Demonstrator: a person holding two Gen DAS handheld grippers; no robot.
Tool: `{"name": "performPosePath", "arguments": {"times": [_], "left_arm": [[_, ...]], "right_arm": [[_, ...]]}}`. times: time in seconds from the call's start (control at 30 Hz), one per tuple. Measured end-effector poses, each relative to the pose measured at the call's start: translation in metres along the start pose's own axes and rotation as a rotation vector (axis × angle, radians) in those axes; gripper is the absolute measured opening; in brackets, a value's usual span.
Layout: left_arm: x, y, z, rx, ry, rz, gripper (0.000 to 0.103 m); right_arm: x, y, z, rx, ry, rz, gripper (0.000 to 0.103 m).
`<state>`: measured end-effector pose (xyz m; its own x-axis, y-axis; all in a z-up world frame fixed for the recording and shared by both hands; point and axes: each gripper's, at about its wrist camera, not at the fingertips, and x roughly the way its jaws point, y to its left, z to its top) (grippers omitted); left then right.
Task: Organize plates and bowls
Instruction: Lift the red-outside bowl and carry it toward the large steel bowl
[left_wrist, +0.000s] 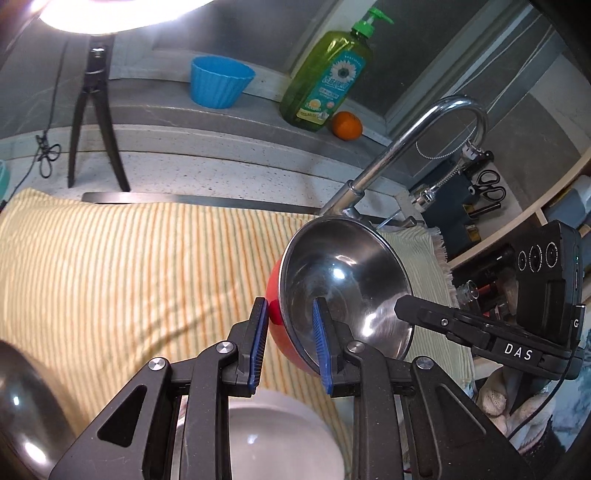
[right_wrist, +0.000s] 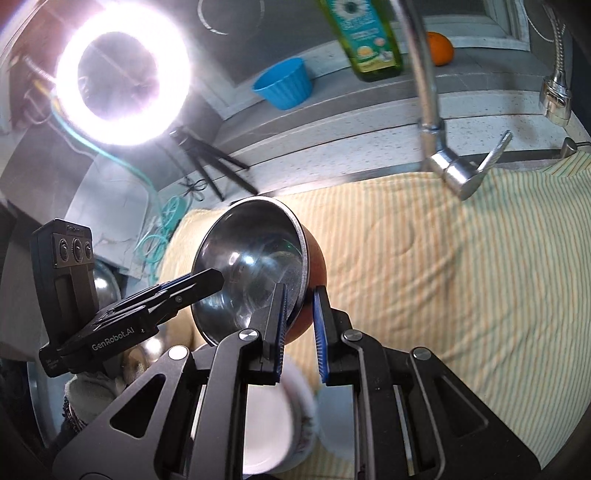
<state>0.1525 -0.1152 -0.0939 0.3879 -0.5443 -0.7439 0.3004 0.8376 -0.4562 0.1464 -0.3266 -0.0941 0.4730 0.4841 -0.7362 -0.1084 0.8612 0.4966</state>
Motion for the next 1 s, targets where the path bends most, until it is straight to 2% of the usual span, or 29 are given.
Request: {"name": "performPosePath", "arguments": {"times": [0.47, 1.0], "left_arm": [[-0.074, 0.057, -0.035, -0.064, -0.052, 0.033, 0.022], [-0.129, 0.134, -0.061, -0.183, -0.104, 0.121, 0.022]], "right_arm": [[0.016, 0.087, -0.039, -0.074, 0.039, 0.067, 0.014], [0.080, 0.177, -0.060, -0.193, 0.140, 0.117, 0.014]]}}
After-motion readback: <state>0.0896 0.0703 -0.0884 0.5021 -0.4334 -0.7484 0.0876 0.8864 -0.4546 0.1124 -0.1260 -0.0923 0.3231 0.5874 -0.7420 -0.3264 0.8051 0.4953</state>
